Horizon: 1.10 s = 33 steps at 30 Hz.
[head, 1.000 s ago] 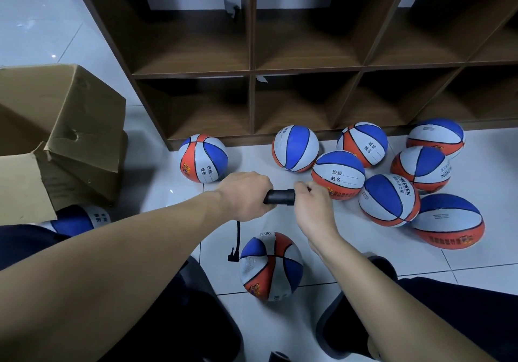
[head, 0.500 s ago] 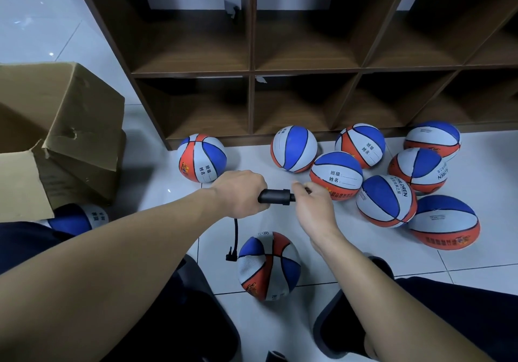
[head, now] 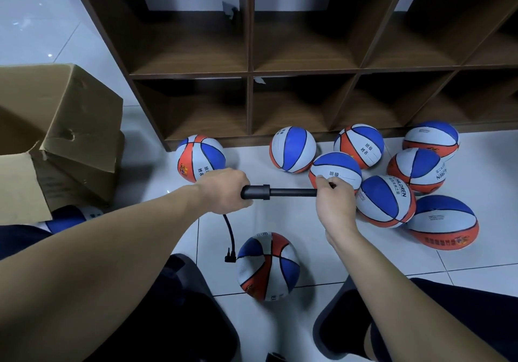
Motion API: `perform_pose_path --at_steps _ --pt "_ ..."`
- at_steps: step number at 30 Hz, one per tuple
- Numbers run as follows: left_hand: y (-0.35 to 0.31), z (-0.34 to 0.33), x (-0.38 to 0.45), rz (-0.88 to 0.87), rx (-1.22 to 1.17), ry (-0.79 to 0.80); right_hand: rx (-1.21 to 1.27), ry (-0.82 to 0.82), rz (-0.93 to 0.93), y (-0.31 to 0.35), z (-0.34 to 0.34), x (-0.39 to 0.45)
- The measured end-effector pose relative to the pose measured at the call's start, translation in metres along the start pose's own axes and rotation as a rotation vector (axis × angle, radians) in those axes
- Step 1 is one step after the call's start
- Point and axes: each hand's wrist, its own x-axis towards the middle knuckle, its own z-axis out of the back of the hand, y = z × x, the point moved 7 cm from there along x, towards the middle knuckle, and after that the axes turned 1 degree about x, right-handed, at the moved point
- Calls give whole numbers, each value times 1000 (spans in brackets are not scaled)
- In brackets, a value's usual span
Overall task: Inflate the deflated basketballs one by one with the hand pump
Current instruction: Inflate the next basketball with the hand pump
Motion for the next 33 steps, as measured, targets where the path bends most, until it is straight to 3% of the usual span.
perform_pose_path --at_steps 14,26,33 --pt "-47 -3 1 -97 66 -77 -103 135 0 -3 -42 -34" --pt "-39 -5 2 -153 75 -68 -102 211 43 -8 -42 -30" --pt "7 -4 -2 -37 60 -20 -81 81 64 -10 5 0"
